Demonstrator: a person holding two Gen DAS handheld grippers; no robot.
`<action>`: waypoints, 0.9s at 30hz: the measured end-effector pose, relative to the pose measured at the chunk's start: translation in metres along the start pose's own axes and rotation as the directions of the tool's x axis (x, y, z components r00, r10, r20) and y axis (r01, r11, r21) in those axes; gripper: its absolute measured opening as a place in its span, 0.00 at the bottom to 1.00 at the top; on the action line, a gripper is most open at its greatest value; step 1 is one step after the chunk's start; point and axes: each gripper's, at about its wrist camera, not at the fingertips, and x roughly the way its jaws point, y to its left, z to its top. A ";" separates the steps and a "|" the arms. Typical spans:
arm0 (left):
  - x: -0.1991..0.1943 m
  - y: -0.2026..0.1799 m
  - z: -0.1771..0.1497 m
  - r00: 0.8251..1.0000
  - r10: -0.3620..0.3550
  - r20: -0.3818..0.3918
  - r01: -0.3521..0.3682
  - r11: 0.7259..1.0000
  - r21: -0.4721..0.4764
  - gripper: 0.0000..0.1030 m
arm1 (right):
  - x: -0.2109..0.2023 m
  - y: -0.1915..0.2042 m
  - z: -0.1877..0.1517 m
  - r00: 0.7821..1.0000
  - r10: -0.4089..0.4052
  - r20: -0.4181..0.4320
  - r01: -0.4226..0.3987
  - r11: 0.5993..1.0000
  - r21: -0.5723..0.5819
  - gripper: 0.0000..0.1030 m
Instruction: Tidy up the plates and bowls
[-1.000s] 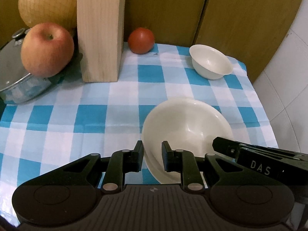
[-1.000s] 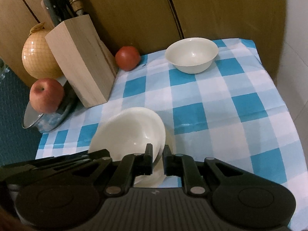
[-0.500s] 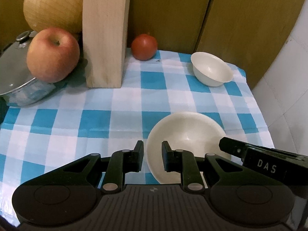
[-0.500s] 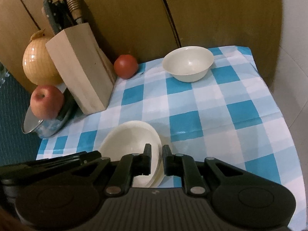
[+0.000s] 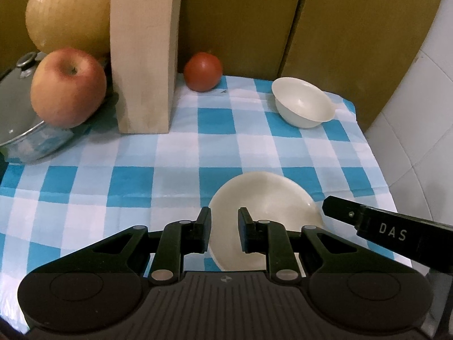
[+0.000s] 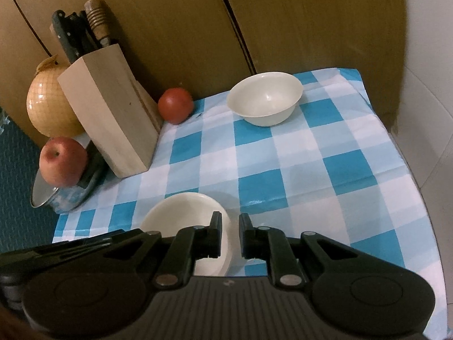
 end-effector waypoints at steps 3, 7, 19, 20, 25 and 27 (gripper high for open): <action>0.001 -0.006 0.004 1.000 0.007 0.008 -0.007 1.000 0.016 0.27 | -0.002 -0.005 0.003 1.000 0.004 0.012 -0.004 1.000 0.015 0.14; 0.003 -0.015 0.010 1.000 0.012 0.017 -0.013 0.999 0.035 0.28 | -0.002 -0.018 0.012 0.999 -0.004 0.032 0.002 0.999 0.053 0.15; 0.019 -0.047 0.035 0.998 0.030 0.049 -0.034 0.994 0.102 0.59 | 0.003 -0.052 0.041 0.995 -0.031 0.090 0.018 0.990 0.143 0.23; 0.020 -0.050 0.038 0.998 0.032 0.053 -0.038 0.994 0.107 0.62 | 0.004 -0.055 0.044 0.995 -0.035 0.093 0.021 0.988 0.151 0.23; 0.030 -0.061 0.052 0.996 0.058 0.067 -0.066 0.989 0.134 0.74 | 0.014 -0.075 0.059 0.993 -0.058 0.108 0.036 0.980 0.198 0.25; 0.035 -0.064 0.058 0.996 0.063 0.068 -0.072 0.988 0.136 0.82 | 0.017 -0.082 0.065 0.993 -0.048 0.107 0.023 0.975 0.219 0.26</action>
